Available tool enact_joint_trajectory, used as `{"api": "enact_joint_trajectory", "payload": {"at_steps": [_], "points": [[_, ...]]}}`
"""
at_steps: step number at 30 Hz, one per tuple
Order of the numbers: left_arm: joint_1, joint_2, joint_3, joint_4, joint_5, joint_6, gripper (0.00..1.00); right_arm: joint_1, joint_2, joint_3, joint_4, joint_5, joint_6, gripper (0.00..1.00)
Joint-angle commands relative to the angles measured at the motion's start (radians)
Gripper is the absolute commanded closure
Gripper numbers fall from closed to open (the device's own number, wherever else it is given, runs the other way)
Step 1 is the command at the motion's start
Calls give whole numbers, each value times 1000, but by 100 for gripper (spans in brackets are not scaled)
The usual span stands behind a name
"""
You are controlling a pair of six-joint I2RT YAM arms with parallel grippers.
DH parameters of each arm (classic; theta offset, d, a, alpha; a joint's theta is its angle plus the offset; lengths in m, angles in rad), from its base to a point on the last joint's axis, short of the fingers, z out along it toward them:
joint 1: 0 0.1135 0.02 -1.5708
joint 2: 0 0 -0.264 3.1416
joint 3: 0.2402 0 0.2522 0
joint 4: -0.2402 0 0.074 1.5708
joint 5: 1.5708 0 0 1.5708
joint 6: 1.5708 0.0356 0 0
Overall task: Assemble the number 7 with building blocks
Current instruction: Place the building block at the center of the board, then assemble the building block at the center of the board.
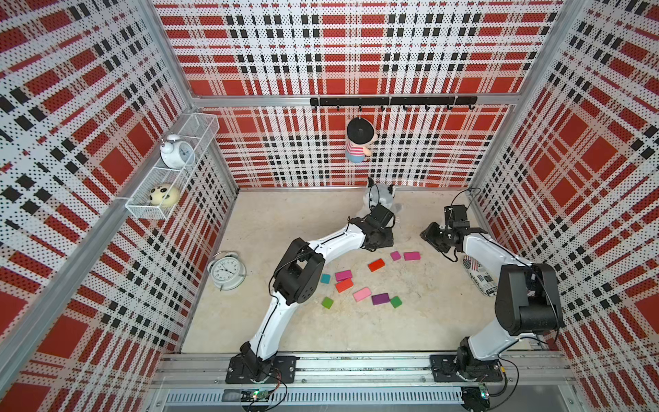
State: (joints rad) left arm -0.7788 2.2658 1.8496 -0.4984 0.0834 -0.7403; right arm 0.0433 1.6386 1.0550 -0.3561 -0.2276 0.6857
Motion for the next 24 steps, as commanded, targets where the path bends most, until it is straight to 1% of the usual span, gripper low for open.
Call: {"api": "enact_joint_trajectory", "payload": {"at_steps": [1,2,4,10,14,21,24], "points": [[-30,-4,-27,93,81,-34,60,-9,10,-16,23,-102,-225,64],[-35,5,-26,103,92,-39,61,-16,9,-29,43,-126,-231,66],[-41,22,-21,117,115,-46,61,-30,8,-51,69,-169,-243,68],[-46,37,-39,143,133,-78,62,-69,19,-106,71,-222,-280,64],[-39,40,-42,143,139,-91,61,-69,41,-123,68,-242,-290,62],[-34,2,-106,112,120,-110,57,-69,40,-161,84,-251,-289,61],[-33,19,-104,112,134,-111,57,-69,53,-167,84,-251,-289,61]]}}
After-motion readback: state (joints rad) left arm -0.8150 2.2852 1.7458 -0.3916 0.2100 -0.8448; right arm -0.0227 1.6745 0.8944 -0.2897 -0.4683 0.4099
